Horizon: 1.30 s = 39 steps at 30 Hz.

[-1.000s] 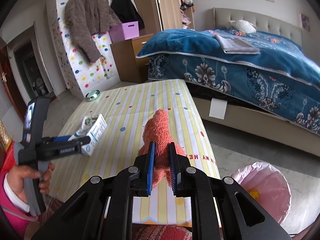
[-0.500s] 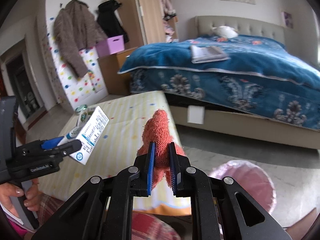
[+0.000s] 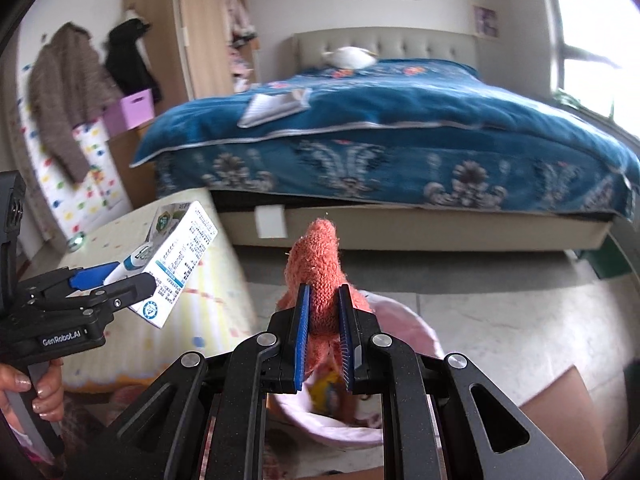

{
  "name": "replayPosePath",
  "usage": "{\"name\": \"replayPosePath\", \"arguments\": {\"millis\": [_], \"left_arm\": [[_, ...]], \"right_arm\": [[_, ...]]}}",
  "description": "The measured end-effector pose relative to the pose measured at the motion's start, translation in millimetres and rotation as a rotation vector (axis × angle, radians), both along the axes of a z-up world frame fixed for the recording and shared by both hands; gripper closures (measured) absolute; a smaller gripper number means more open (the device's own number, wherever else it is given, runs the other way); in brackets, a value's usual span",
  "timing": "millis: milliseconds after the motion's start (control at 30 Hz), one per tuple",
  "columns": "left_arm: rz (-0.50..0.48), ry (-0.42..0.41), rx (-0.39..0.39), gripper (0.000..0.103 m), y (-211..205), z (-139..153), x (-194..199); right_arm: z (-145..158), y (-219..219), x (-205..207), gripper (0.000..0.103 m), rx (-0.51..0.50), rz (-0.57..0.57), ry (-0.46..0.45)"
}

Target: Collect trash

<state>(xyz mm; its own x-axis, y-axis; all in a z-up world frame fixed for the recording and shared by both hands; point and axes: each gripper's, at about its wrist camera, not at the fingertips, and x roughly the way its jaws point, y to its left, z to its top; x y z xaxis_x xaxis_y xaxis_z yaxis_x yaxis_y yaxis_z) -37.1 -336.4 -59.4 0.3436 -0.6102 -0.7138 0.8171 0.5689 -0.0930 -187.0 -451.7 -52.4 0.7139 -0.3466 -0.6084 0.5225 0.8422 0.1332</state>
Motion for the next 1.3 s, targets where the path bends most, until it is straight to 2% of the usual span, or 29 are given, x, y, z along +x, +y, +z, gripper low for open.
{"name": "replayPosePath", "arguments": {"millis": [233,333,367,433,567,633,667,733,1000,1167,1300], "left_arm": [[-0.059,0.020,0.012,0.031,-45,-10,2],[-0.043,0.017,0.011,0.014,-49,-12,6],[-0.030,0.012,0.006,0.012,-47,-12,9],[-0.010,0.012,0.009,0.011,-41,-12,14],[0.054,-0.008,0.022,0.007,-20,-11,23],[0.081,-0.021,0.024,0.007,-7,-7,26],[0.094,-0.028,0.027,0.007,0,-5,26],[0.122,-0.050,0.031,0.007,16,1,26],[0.250,-0.082,0.028,0.007,85,27,27],[0.352,-0.105,0.024,0.007,136,43,25],[0.428,-0.078,0.013,0.007,179,54,28]], "right_arm": [[-20,-44,-9,0.089,0.031,-0.041,0.024],[-28,-60,-7,0.083,0.060,-0.055,0.038],[-29,-62,-6,0.081,0.069,-0.056,0.036],[-30,-64,-8,0.068,0.069,-0.065,0.041],[-28,-58,-13,0.056,0.085,-0.054,0.034],[-26,-53,-13,0.036,0.082,-0.048,0.030],[-20,-46,-16,0.032,0.070,-0.037,0.020],[-20,-42,-14,0.012,0.062,-0.025,0.017],[3,-7,3,0.011,0.069,0.063,0.003],[25,34,14,0.009,0.011,0.128,-0.004],[44,72,24,0.008,-0.029,0.203,-0.017]]}}
